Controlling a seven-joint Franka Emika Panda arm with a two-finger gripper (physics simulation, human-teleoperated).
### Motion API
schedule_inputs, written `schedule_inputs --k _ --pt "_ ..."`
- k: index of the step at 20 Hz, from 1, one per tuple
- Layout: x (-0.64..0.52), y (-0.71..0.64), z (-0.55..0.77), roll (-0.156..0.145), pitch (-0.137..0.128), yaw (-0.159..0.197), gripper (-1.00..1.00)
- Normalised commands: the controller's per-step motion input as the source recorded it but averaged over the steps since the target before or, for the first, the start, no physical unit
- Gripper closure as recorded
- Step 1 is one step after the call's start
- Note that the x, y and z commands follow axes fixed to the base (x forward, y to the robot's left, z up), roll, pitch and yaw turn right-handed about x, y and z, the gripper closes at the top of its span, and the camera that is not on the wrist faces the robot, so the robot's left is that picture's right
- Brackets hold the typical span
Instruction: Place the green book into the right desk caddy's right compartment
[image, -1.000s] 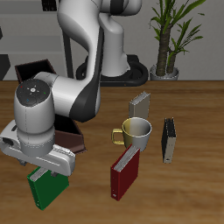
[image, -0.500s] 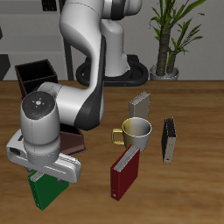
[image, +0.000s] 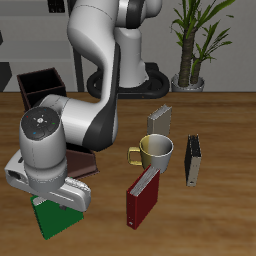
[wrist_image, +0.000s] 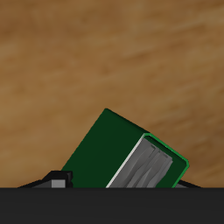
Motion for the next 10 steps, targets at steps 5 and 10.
schedule_inputs --k 5,10 --pt "-0.07 0.01 -0.03 0.002 0.000 0.009 1.00" --pt "-0.15 0.08 0.19 0.010 -0.044 0.003 1.00"
